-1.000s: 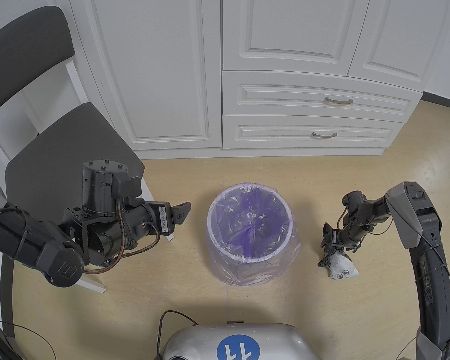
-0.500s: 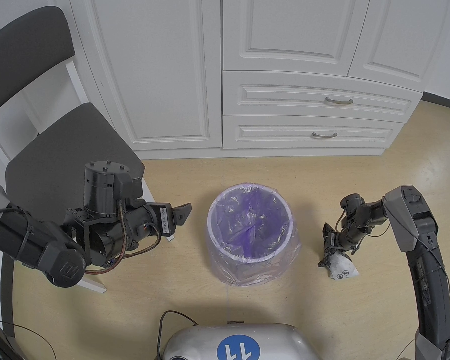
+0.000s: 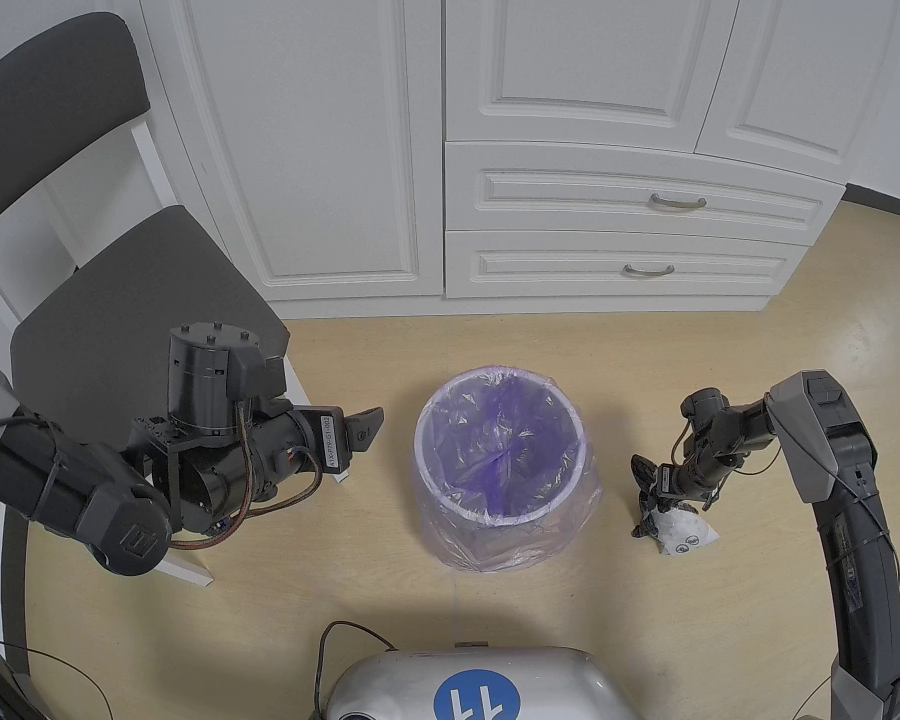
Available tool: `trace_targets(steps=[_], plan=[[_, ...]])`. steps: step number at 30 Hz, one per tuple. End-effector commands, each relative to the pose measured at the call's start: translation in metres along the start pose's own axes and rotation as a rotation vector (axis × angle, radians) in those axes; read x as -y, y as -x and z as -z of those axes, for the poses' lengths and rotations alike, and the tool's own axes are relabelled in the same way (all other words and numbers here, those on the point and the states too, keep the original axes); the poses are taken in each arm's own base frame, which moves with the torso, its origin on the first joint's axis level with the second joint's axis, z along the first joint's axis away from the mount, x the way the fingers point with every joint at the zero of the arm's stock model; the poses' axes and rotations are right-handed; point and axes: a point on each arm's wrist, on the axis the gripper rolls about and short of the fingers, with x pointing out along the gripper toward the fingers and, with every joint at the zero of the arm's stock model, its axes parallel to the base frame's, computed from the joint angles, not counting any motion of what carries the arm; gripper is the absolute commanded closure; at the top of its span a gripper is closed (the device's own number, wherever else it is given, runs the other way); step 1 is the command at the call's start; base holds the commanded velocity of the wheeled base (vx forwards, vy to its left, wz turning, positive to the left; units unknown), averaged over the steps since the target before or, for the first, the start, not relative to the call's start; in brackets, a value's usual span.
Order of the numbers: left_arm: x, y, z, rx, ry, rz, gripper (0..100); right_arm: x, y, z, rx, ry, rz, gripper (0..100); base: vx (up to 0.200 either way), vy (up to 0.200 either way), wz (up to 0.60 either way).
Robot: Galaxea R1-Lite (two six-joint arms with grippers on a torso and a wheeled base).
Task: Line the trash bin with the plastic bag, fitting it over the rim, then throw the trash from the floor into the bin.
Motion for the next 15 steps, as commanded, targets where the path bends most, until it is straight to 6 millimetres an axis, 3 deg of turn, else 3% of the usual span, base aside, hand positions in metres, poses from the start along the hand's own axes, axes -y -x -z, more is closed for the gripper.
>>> trace_targets(steps=[1,15], plan=[[0.000,0.000,0.000,0.001,0.001,0.000,0,0.000,0.006,-0.001,0.002,-0.012,-0.003,100,0.000,0.000,0.00],[0.000,0.002,-0.001,0.005,0.001,-0.001,0,-0.005,0.028,-0.002,0.011,-0.058,-0.021,100,0.000,0.000,0.00]])
